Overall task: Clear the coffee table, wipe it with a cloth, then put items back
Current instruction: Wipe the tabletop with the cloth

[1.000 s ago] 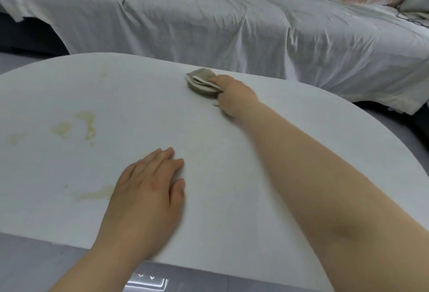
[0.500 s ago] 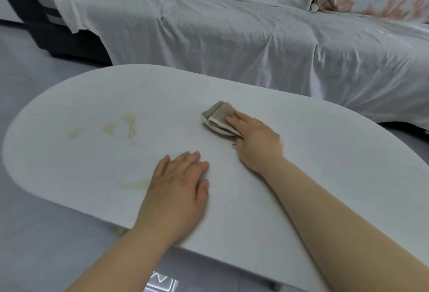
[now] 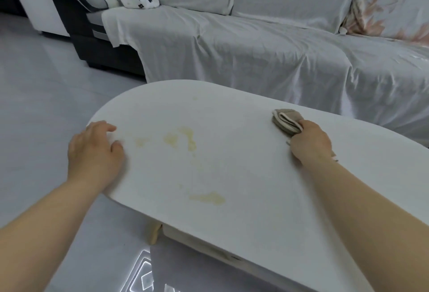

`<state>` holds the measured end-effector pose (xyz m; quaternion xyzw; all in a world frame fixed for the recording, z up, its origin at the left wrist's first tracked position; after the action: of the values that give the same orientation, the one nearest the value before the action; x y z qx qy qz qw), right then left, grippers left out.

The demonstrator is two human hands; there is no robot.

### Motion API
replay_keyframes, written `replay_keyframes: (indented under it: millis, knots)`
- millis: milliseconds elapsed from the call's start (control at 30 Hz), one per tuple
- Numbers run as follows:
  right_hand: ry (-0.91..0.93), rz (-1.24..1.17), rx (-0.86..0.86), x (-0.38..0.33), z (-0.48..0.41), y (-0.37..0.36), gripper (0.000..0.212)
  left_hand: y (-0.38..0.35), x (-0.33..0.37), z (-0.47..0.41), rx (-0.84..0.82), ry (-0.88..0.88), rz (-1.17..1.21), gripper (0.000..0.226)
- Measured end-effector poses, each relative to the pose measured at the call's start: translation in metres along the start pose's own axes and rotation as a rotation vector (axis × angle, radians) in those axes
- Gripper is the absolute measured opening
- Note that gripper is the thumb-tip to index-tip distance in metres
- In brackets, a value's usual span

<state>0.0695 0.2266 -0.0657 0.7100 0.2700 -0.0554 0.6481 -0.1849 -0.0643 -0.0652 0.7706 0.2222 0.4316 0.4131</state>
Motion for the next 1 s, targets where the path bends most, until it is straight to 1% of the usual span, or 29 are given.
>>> replay_keyframes:
  millis: [67,100,167,267,300,333,367,433,500,533,600,633,700,800,867,900,933,1000]
  knots:
    - [-0.057,0.050,-0.013,-0.021,-0.003,-0.013,0.043,-0.011,-0.011,-0.009,-0.080,0.027,-0.050,0.042]
    - [-0.030,0.057,-0.021,-0.037,-0.004,-0.022,0.042,-0.016,-0.014,-0.012,-0.110,0.012,-0.076,0.044]
    - [0.114,0.016,-0.059,-0.075,-0.002,-0.042,0.043,-0.023,-0.016,-0.014,-0.132,-0.035,-0.119,0.046]
    - [0.439,-0.073,-0.199,-0.122,0.006,-0.067,0.051,-0.026,-0.019,-0.016,-0.129,-0.057,-0.144,0.047]
    - [0.494,-0.079,-0.227,-0.126,0.003,-0.070,0.053,-0.027,-0.019,-0.016,-0.127,-0.058,-0.139,0.047]
    - [0.496,-0.068,-0.223,-0.122,-0.006,-0.069,0.054,-0.027,-0.020,-0.016,-0.123,-0.058,-0.131,0.047]
    - [0.449,-0.043,-0.191,-0.113,-0.019,-0.064,0.053,-0.027,-0.020,-0.017,-0.120,-0.058,-0.122,0.046]
    - [0.251,0.020,-0.100,-0.087,-0.049,-0.054,0.050,-0.028,-0.019,-0.016,-0.109,-0.056,-0.108,0.046]
    - [0.069,0.077,-0.047,-0.080,-0.071,-0.053,0.045,-0.028,-0.021,-0.017,-0.100,-0.052,-0.095,0.046]
    - [0.026,0.104,-0.031,-0.087,-0.076,-0.057,0.043,-0.029,-0.021,-0.017,-0.100,-0.051,-0.089,0.046]
    - [0.026,0.130,-0.031,-0.117,-0.078,-0.074,0.041,-0.030,-0.022,-0.017,-0.094,-0.053,-0.085,0.047]
    - [0.063,0.126,-0.050,-0.138,-0.075,-0.084,0.041,-0.030,-0.022,-0.017,-0.091,-0.054,-0.087,0.047]
    - [0.206,0.085,-0.111,-0.189,-0.059,-0.110,0.045,-0.030,-0.023,-0.017,-0.086,-0.056,-0.089,0.047]
    - [0.558,-0.019,-0.248,-0.259,-0.014,-0.138,0.051,-0.029,-0.023,-0.016,-0.074,-0.053,-0.066,0.047]
    - [0.742,-0.056,-0.363,-0.275,0.003,-0.142,0.056,-0.028,-0.023,-0.016,-0.070,-0.050,-0.055,0.046]
    - [0.770,-0.073,-0.404,-0.270,-0.001,-0.140,0.056,-0.027,-0.022,-0.016,-0.071,-0.051,-0.050,0.046]
    - [0.745,-0.090,-0.410,-0.259,-0.011,-0.136,0.056,-0.027,-0.022,-0.016,-0.074,-0.053,-0.045,0.046]
    - [0.590,-0.096,-0.310,-0.222,-0.045,-0.120,0.052,-0.028,-0.022,-0.017,-0.074,-0.055,-0.044,0.046]
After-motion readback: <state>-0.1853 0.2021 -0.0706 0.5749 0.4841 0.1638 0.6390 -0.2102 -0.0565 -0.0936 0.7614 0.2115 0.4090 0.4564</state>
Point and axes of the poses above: each hand's wrist, its own z-axis away from the middle knuckle, its own y-axis out of the back of the hand, x = y × z, the point moved 6 cm from there along -z, towards the middle knuckle, and after that the axes turned 2 degrees about x, right-handed, at the moved point
